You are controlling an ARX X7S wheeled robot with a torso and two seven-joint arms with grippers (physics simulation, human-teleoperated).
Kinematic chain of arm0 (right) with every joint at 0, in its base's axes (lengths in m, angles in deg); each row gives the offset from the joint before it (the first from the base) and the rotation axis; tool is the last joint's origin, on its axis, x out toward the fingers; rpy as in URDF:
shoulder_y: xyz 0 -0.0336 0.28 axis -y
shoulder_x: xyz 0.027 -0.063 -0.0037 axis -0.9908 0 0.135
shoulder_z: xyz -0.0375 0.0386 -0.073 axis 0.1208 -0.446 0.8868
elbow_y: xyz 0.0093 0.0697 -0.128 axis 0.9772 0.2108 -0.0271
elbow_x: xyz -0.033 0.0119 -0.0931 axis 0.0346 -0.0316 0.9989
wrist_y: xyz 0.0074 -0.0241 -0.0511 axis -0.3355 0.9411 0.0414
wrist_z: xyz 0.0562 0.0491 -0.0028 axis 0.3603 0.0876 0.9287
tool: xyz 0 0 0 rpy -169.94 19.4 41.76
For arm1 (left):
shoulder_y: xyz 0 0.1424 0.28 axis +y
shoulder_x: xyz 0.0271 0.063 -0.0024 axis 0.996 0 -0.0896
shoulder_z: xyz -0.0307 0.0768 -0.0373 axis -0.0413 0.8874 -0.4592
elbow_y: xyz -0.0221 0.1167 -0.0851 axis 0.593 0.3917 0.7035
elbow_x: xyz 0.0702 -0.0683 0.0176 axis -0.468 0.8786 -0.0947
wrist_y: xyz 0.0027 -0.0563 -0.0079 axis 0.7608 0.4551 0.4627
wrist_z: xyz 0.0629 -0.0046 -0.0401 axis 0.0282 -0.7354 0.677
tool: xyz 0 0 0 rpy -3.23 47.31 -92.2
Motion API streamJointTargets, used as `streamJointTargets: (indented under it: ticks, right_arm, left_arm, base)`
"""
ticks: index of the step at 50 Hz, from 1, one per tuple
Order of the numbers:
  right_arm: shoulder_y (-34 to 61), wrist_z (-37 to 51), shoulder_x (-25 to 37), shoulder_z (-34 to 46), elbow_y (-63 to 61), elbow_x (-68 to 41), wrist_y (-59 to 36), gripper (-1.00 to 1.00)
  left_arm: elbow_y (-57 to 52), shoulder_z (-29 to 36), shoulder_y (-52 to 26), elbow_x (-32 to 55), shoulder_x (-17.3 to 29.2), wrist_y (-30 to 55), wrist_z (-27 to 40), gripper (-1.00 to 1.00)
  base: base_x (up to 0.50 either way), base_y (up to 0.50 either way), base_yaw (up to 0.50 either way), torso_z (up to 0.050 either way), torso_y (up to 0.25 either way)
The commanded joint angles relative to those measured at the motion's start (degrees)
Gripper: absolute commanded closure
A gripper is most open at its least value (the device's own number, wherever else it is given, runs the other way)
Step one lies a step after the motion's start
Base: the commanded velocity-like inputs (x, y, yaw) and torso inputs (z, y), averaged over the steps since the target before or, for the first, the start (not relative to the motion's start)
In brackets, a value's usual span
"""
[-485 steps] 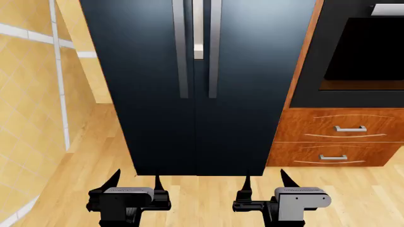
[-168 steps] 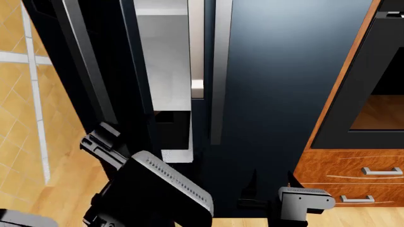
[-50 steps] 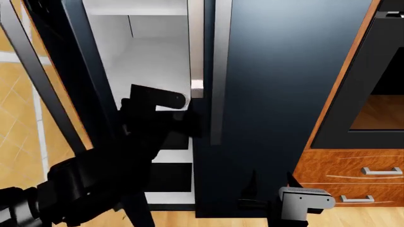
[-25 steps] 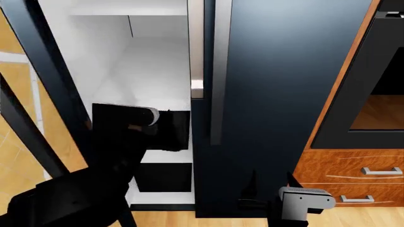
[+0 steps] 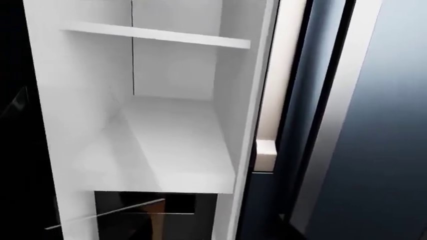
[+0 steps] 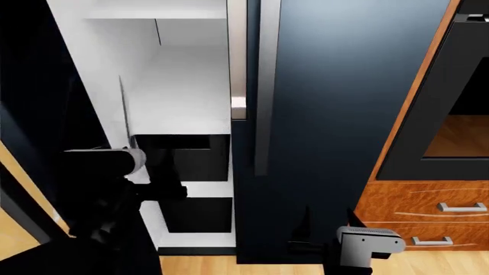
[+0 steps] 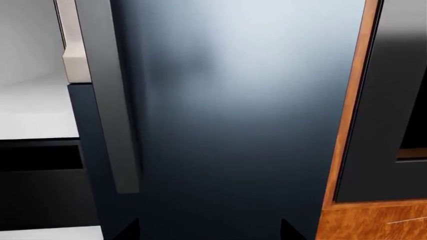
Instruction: Open the fridge door
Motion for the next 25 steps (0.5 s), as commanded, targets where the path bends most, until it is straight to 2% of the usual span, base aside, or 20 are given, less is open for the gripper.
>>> streamJointTargets:
  ticks: [1, 4, 5, 6, 7, 10, 11, 17, 20, 23, 24, 25]
  right_arm:
    - [0.07, 0.20, 0.17, 0.19, -0.03, -0.12, 0.03, -1.00]
    - [0.13, 0.26, 0.18, 0.31, 0.04, -0.09, 0.02, -1.00]
    - [0.14, 0.25, 0.20, 0.34, 0.04, -0.11, 0.04, -1.00]
    - [0.14, 0.24, 0.23, 0.35, 0.02, -0.13, 0.06, -1.00]
    - [0.11, 0.26, 0.25, 0.31, -0.03, -0.25, 0.05, -1.00]
    - [0.10, 0.27, 0.33, 0.39, -0.14, -0.28, 0.04, -1.00]
    - [0.04, 0.30, 0.36, 0.35, -0.22, -0.38, 0.04, -1.00]
    - [0.03, 0.27, 0.50, 0.34, -0.26, -0.64, 0.21, -1.00]
    - [0.04, 0.29, 0.54, 0.42, -0.25, -0.65, 0.26, -1.00]
    - [-0.07, 0.43, 0.56, 0.48, -0.36, -0.65, 0.26, -1.00]
    - [0.01, 0.44, 0.56, 0.50, -0.28, -0.65, 0.24, -1.00]
    - [0.01, 0.50, 0.55, 0.48, -0.22, -0.68, 0.26, -1.00]
  left_arm:
    - [15.80, -2.68, 5.12, 1.43, 7.31, -4.85, 5.97, -1.00]
    - [16.04, -2.65, 6.59, 1.56, 8.52, -6.38, 6.42, -1.00]
    - [16.09, -2.59, 7.15, 2.68, 8.76, -7.11, 4.39, -1.00]
    - [16.43, -2.68, 7.44, 2.16, 8.78, -7.55, 5.50, -1.00]
    - [17.66, -2.42, 6.03, 4.61, 7.64, -3.54, 8.71, -1.00]
    - [18.58, -2.32, 7.04, 3.12, 7.69, -5.26, 7.84, -1.00]
    - [20.16, -2.33, 5.93, 2.39, 5.52, -4.01, 9.30, -1.00]
    - [23.17, -2.57, 9.64, 0.82, 6.27, -9.18, 10.03, -1.00]
    - [25.05, -2.63, 9.22, 0.13, 4.94, -8.10, 13.34, -1.00]
    - [25.88, -2.54, 9.75, 1.51, 5.11, -7.38, 14.51, -1.00]
    - [25.85, -3.13, 11.36, 4.23, 6.13, -9.55, 13.38, -1.00]
    - [25.32, -2.86, 11.47, 3.04, 7.57, -8.58, 16.39, -1.00]
  base:
    - [0.01, 0.00, 0.00, 0.000, 0.000]
    - [0.00, 0.00, 0.00, 0.000, 0.000]
    - [0.01, 0.00, 0.01, 0.000, 0.000]
    - [0.00, 0.00, 0.00, 0.000, 0.000]
    - [0.00, 0.00, 0.00, 0.000, 0.000]
    - [0.00, 0.00, 0.00, 0.000, 0.000]
    - [0.00, 0.00, 0.01, 0.000, 0.000]
    - [0.00, 0.00, 0.00, 0.000, 0.000]
    - [0.00, 0.00, 0.00, 0.000, 0.000]
    - [0.00, 0.00, 0.00, 0.000, 0.000]
    - [0.00, 0.00, 0.00, 0.000, 0.000]
    - [0.00, 0.00, 0.00, 0.000, 0.000]
